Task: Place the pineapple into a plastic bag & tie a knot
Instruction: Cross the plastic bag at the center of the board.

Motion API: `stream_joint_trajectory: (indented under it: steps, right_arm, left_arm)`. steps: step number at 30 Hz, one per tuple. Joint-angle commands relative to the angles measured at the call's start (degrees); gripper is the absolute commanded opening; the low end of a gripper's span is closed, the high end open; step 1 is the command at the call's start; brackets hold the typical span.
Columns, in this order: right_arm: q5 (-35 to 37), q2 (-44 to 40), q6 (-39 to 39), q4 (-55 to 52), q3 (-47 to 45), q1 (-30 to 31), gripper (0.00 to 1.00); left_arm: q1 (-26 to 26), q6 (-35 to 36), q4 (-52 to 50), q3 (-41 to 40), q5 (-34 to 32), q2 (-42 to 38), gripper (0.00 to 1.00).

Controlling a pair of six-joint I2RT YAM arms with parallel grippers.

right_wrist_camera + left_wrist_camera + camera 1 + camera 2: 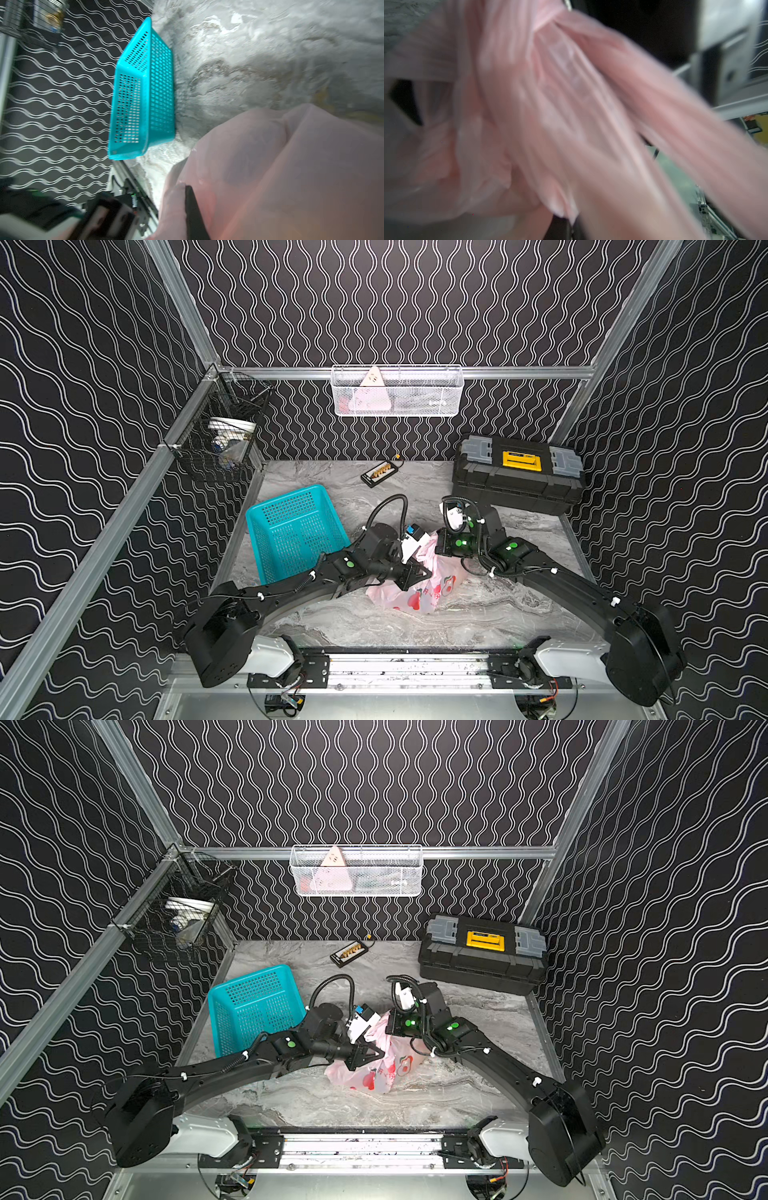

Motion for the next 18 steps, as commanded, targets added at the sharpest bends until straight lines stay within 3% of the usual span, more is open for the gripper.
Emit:
stream_joint_trajectory:
  steps: [1,8,15,18]
  right_arm:
    - [-4.0,-0.1,8.7,19.4,-0.6,-0.4,0.0]
    - [-14.7,3.6,20.0,38.0,-3.0,-2.0,0.0]
    - [-17.5,2.2,20.8,37.1,-2.5,-4.1,0.0]
    - [-21.2,4.5,24.0,42.3,-2.3,-4.1,0.0]
  left_arm:
    - [-1.2,-5.3,8.3,-3.2,5.5,-0.5,0.0]
    - [-1.7,-7.4,14.6,-8.5,0.4,-3.3,0.0]
    - [-1.7,-11.7,21.4,-16.0,-1.6,-6.2,0.0]
    - [-1.6,-12.6,23.0,-16.6,-1.9,-4.9,0.0]
